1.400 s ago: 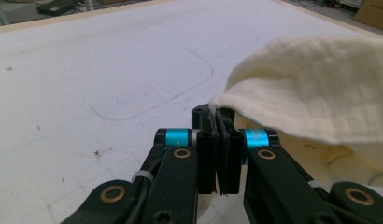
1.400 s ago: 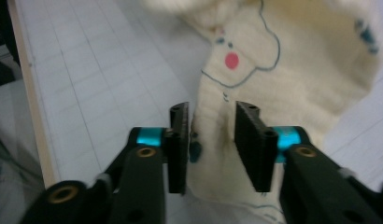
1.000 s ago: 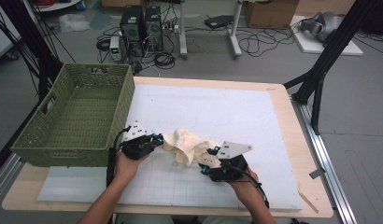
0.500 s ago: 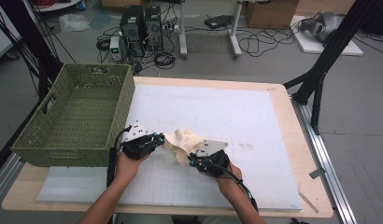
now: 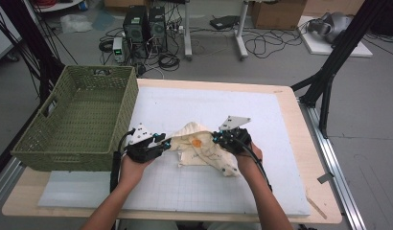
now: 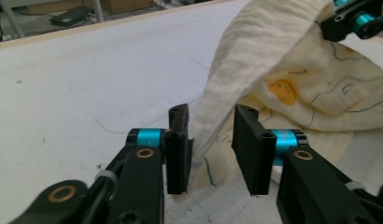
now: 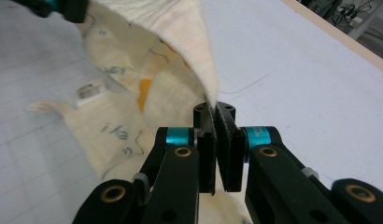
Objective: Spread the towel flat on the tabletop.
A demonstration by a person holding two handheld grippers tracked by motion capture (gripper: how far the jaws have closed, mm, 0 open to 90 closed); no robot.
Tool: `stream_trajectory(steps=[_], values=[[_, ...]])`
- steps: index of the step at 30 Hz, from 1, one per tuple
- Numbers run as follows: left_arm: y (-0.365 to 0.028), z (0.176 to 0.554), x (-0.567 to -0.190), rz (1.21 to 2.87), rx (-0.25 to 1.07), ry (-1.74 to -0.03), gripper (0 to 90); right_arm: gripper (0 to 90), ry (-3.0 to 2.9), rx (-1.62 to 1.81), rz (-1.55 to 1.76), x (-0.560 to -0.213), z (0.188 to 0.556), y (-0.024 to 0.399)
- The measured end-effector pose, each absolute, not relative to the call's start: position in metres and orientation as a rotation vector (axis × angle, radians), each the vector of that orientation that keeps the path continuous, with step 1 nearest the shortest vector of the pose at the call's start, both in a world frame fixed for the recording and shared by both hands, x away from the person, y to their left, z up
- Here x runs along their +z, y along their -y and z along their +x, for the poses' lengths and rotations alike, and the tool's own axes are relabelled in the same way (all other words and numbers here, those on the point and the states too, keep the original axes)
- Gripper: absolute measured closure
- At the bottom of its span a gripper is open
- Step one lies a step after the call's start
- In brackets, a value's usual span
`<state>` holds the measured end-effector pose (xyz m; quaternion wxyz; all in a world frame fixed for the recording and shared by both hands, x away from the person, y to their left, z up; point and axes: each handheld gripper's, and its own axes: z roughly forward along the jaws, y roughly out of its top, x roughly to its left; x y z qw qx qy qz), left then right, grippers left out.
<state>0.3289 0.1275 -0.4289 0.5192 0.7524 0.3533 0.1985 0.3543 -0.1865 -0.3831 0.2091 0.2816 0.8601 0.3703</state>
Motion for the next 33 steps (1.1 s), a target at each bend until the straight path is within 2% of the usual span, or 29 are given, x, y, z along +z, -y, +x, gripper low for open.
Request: stream_trajectory(steps=[2, 7, 18, 19, 20, 25, 33], values=[[-0.128, 0.330, -0.429, 1.799, 0.482, -0.856, 60.0, 87.5, -2.376, 1.016, 0.809, -0.381, 0.365, 0.190], [-0.129, 0.330, -0.429, 1.800, 0.485, -0.862, 58.0, 87.5, -2.360, 0.936, 0.918, -0.384, 0.393, 0.199], [-0.128, 0.329, -0.430, 1.809, 0.462, -0.848, 58.1, 86.7, -2.230, 0.749, 1.119, -0.387, 0.426, 0.217], [-0.129, 0.329, -0.430, 1.808, 0.458, -0.847, 58.3, 78.1, -2.213, 0.732, 1.198, -0.393, 0.428, 0.221], [-0.129, 0.329, -0.430, 1.805, 0.457, -0.850, 58.3, 78.1, -2.213, 0.732, 1.198, -0.393, 0.428, 0.221], [-0.128, 0.329, -0.431, 1.815, 0.441, -0.844, 58.3, 62.2, -2.162, 0.834, 1.198, -0.390, 0.415, 0.228], [-0.128, 0.327, -0.431, 1.818, 0.443, -0.844, 58.3, 57.7, -2.207, 0.964, 1.069, -0.392, 0.374, 0.234]])
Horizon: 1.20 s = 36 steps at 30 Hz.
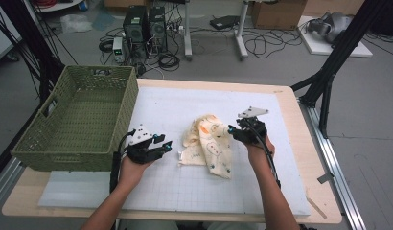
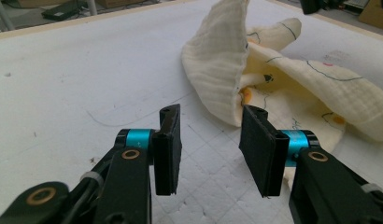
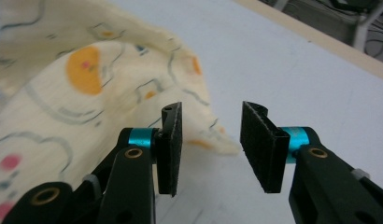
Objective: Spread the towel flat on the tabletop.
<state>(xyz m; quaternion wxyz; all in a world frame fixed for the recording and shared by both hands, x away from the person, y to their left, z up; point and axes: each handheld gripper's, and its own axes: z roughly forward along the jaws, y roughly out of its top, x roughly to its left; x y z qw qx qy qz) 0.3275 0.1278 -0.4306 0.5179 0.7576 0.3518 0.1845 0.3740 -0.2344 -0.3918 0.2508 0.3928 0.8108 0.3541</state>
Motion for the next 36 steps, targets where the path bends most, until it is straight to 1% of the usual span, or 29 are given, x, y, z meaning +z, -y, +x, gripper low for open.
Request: stream_trajectory(steps=[1, 2, 3, 5, 9, 14, 16, 17, 18, 20, 23, 28, 31, 33, 35, 36], values=[[-0.128, 0.327, -0.430, 1.817, 0.446, -0.844, 58.3, 57.7, -2.207, 0.964, 1.069, -0.392, 0.374, 0.234], [-0.128, 0.328, -0.431, 1.815, 0.444, -0.845, 58.3, 55.7, -2.234, 0.971, 1.086, -0.394, 0.370, 0.236], [-0.129, 0.328, -0.431, 1.811, 0.444, -0.849, 57.9, 57.7, -2.279, 1.045, 1.105, -0.401, 0.362, 0.239], [-0.129, 0.328, -0.431, 1.808, 0.444, -0.850, 57.4, 58.2, -2.298, 1.047, 1.109, -0.405, 0.358, 0.240], [-0.128, 0.328, -0.431, 1.806, 0.444, -0.848, 53.9, 57.3, -2.364, 1.013, 1.110, -0.423, 0.346, 0.236], [-0.129, 0.328, -0.431, 1.800, 0.444, -0.849, 53.5, 58.6, -2.383, 1.020, 1.133, -0.444, 0.341, 0.229], [-0.129, 0.328, -0.431, 1.800, 0.443, -0.849, 53.5, 59.1, -2.380, 1.023, 1.140, -0.444, 0.341, 0.230], [-0.129, 0.328, -0.431, 1.800, 0.441, -0.849, 53.5, 61.1, -2.382, 1.022, 1.140, -0.444, 0.341, 0.230], [-0.129, 0.328, -0.431, 1.803, 0.440, -0.848, 53.6, 68.3, -2.391, 1.022, 1.120, -0.444, 0.341, 0.230], [-0.128, 0.327, -0.431, 1.803, 0.439, -0.849, 53.8, 86.3, -2.442, 1.017, 1.037, -0.442, 0.339, 0.226], [-0.128, 0.327, -0.432, 1.808, 0.433, -0.850, 54.2, 86.8, -2.432, 0.987, 1.007, -0.441, 0.338, 0.224], [-0.125, 0.327, -0.433, 1.822, 0.418, -0.840, 54.9, 86.8, -2.291, 0.988, 1.104, -0.435, 0.341, 0.242], [-0.121, 0.327, -0.435, 1.837, 0.402, -0.834, 54.9, 86.7, -2.191, 0.871, 1.136, -0.433, 0.342, 0.251], [-0.119, 0.327, -0.435, 1.847, 0.391, -0.829, 54.9, 86.2, -2.140, 0.853, 1.177, -0.434, 0.345, 0.258], [-0.118, 0.326, -0.436, 1.858, 0.386, -0.823, 54.8, 82.7, -2.131, 0.872, 1.208, -0.435, 0.347, 0.262], [-0.118, 0.326, -0.436, 1.857, 0.383, -0.825, 54.5, 76.5, -2.116, 0.882, 1.207, -0.433, 0.345, 0.263]])
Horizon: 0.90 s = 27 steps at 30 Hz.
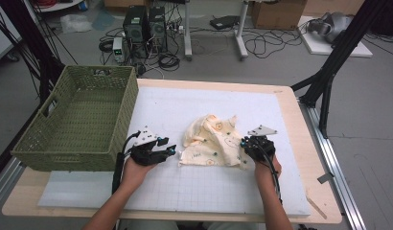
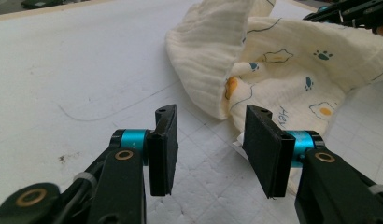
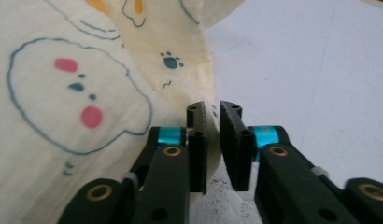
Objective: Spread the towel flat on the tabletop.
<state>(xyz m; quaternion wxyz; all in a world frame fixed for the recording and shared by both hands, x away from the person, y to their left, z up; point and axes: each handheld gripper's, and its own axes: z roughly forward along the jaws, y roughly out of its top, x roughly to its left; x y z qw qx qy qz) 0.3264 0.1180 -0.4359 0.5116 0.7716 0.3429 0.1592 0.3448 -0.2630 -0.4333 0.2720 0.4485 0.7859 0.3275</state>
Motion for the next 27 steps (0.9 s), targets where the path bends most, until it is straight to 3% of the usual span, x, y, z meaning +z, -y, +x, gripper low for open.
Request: stream_trajectory(steps=[1, 2, 4, 15, 21, 23, 25, 26, 27], values=[[-0.118, 0.327, -0.436, 1.858, 0.377, -0.827, 54.5, 76.5, -2.116, 0.882, 1.207, -0.433, 0.345, 0.263], [-0.118, 0.327, -0.437, 1.860, 0.371, -0.829, 53.8, 69.5, -2.095, 0.901, 1.197, -0.430, 0.341, 0.265], [-0.116, 0.327, -0.438, 1.865, 0.359, -0.831, 52.7, 64.3, -2.088, 0.925, 1.187, -0.427, 0.336, 0.268], [-0.085, 0.322, -0.442, 1.966, 0.297, -0.777, 50.3, 56.0, -2.105, 1.069, 1.150, -0.420, 0.299, 0.286], [-0.061, 0.324, -0.451, 2.113, 0.328, -0.765, 50.5, 53.7, -2.137, 1.081, 1.165, -0.427, 0.297, 0.287], [-0.058, 0.323, -0.450, 2.122, 0.339, -0.739, 55.2, 53.5, -2.153, 1.065, 1.157, -0.428, 0.298, 0.286], [-0.058, 0.322, -0.450, 2.126, 0.324, -0.718, 71.1, 53.2, -2.164, 1.066, 1.156, -0.431, 0.299, 0.284], [-0.058, 0.321, -0.449, 2.133, 0.335, -0.713, 85.2, 53.0, -2.174, 1.057, 1.158, -0.432, 0.299, 0.283], [-0.059, 0.321, -0.449, 2.138, 0.338, -0.709, 85.2, 53.0, -2.174, 1.057, 1.158, -0.432, 0.299, 0.283]])
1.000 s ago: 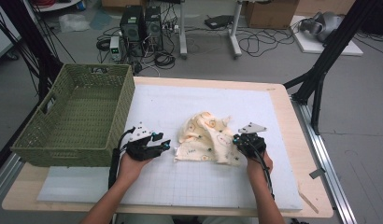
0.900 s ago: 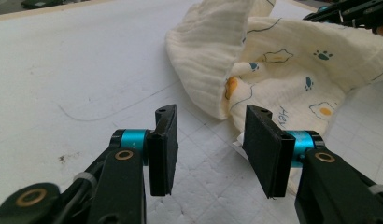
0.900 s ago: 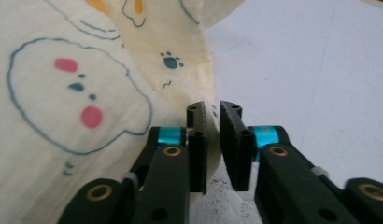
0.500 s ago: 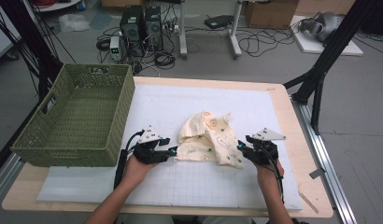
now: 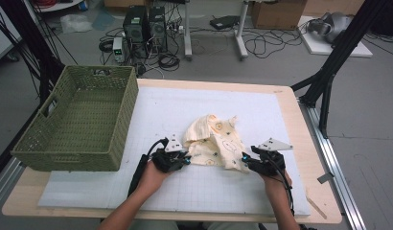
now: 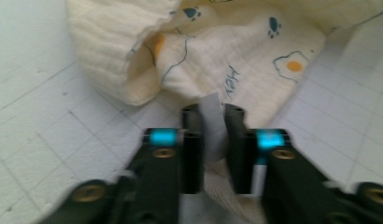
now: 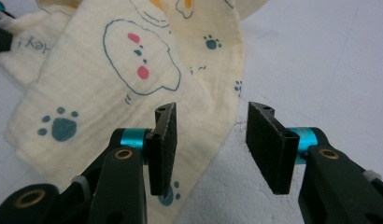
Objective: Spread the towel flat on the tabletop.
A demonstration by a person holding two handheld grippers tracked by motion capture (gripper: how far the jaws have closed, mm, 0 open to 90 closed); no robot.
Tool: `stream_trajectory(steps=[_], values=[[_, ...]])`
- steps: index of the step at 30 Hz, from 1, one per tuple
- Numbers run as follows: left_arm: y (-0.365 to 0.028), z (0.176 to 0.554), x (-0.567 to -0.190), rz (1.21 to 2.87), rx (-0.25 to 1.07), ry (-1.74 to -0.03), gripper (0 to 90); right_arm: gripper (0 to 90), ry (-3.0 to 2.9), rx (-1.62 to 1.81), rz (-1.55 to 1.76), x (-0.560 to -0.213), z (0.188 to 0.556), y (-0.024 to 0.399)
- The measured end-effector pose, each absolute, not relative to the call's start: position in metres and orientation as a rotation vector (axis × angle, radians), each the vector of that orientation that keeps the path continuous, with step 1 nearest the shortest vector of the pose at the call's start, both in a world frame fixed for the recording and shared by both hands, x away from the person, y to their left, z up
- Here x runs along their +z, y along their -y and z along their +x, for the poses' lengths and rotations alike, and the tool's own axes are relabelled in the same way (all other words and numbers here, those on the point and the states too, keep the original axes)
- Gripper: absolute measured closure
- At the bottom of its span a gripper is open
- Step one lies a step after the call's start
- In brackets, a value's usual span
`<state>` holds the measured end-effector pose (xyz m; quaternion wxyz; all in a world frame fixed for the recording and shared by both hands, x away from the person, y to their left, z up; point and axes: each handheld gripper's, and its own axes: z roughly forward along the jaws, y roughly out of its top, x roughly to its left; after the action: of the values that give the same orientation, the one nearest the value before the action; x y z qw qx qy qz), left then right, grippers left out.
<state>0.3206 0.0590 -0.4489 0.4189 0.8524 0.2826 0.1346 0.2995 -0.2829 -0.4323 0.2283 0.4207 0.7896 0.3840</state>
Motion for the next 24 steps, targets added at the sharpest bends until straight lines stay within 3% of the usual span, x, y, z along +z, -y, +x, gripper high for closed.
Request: stream_trajectory(steps=[15, 24], values=[[-0.131, 0.277, -0.432, 2.131, 0.364, -0.750, 86.5, 52.0, -2.269, 1.028, 1.113, -0.439, 0.297, 0.262], [-0.148, 0.258, -0.435, 2.170, 0.332, -0.719, 86.5, 53.6, -2.318, 0.998, 1.129, -0.446, 0.296, 0.258]])
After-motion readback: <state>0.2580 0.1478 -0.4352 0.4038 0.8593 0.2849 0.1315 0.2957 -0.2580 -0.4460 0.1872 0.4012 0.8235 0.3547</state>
